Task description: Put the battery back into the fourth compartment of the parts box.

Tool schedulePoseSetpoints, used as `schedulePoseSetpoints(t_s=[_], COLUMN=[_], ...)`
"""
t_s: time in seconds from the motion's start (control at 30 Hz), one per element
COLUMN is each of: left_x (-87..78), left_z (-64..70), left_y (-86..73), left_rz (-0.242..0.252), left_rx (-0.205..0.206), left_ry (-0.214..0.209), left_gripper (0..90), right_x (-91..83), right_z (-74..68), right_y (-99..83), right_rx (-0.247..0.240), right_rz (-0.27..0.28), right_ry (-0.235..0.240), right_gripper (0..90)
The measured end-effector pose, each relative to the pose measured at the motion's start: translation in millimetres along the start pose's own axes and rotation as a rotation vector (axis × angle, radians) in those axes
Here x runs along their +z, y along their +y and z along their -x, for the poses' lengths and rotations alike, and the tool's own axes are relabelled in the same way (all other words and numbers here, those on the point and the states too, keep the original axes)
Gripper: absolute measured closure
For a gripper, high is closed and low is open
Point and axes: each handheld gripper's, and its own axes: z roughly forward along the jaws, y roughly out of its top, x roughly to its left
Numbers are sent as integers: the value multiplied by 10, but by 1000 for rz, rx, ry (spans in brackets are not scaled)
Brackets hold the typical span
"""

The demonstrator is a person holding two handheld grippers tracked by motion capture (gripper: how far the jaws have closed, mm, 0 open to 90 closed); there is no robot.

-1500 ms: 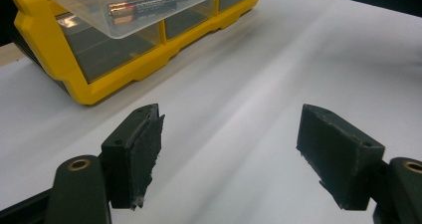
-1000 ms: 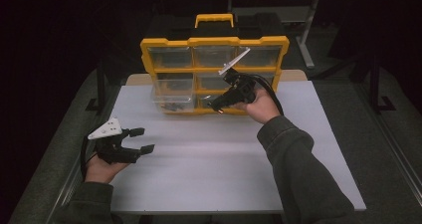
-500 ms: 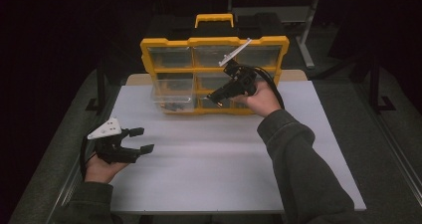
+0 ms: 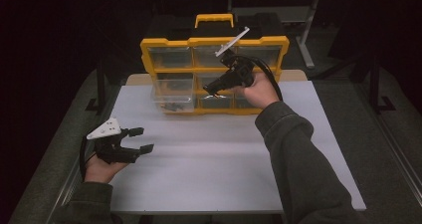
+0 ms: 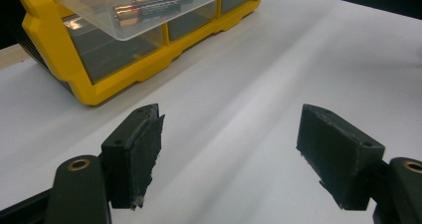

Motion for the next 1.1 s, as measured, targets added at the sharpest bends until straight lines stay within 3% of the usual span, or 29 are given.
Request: schedulePoseSetpoints(t_s=[0.5,0.73,1.1], left_x=[-9,-1,10], left_z=[-1,-15,-7], left_y=[-1,-4,-4], left_rz=[2,13,18], left_rx=[-4,11,-1], left_ry=[3,0,-2], left_gripper=[253,253,253], right_x=[-17,12,101], right_z=[-2,4,11], right_y=[317,422,580], right_rx=[-25,-29,-50], right_rz=[17,15,9], right_ry=[-9,-12,-14], right_gripper=[760,760,760])
